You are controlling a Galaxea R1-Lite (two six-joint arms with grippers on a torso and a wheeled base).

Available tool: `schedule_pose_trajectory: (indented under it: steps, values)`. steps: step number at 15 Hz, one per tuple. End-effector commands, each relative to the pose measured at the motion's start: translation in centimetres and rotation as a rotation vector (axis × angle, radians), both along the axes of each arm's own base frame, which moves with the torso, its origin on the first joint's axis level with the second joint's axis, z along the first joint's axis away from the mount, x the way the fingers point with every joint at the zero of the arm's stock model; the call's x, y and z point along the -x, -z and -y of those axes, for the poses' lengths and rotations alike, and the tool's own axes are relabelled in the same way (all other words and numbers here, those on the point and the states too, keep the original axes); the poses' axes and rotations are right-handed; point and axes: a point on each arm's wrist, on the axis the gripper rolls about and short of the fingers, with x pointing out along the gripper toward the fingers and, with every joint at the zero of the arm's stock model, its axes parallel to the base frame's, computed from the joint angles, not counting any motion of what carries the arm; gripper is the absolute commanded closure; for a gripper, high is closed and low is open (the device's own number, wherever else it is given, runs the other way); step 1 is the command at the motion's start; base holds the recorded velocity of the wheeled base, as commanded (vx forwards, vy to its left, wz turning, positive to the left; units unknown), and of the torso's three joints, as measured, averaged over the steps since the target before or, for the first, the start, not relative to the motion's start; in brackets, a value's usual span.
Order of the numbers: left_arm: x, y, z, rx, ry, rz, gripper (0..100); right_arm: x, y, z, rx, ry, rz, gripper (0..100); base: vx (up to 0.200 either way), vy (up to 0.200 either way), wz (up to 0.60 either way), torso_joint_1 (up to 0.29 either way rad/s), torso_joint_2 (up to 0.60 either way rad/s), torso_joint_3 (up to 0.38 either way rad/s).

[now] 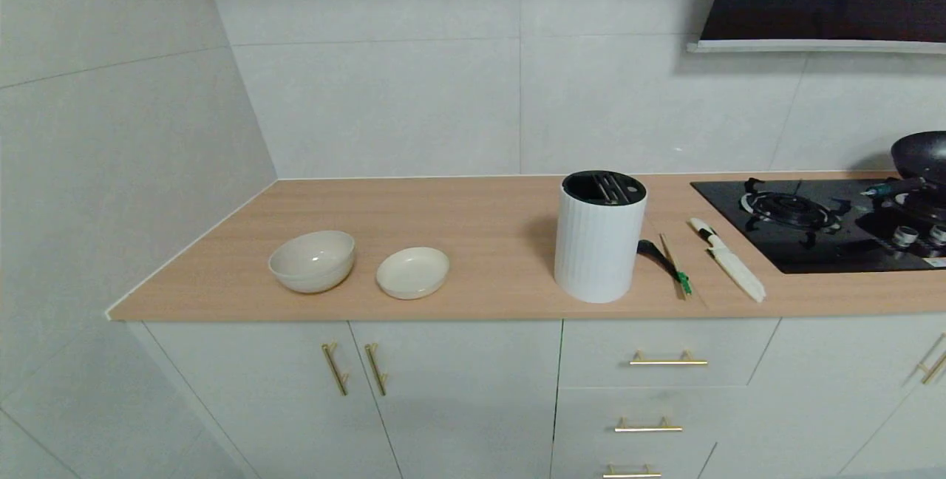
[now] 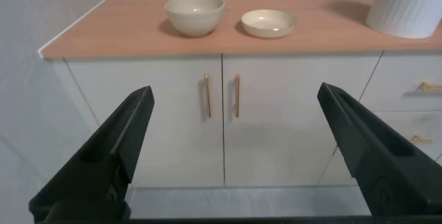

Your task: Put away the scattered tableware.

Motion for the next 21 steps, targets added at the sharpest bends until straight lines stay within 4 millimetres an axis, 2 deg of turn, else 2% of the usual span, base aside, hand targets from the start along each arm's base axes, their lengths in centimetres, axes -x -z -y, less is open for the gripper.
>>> schedule_pose_trajectory:
  steps: [1, 21]
  values:
    - [0.00, 0.00, 0.00, 0.000, 0.001, 0.000, 0, 0.00, 0.00, 0.00, 0.000, 0.001, 0.000, 0, 0.000, 0.200, 0.00, -0.012, 0.00, 0.002]
    - [0.00, 0.00, 0.00, 0.000, 0.001, 0.000, 0, 0.00, 0.00, 0.00, 0.000, 0.001, 0.000, 0, 0.000, 0.200, 0.00, 0.002, 0.00, 0.003]
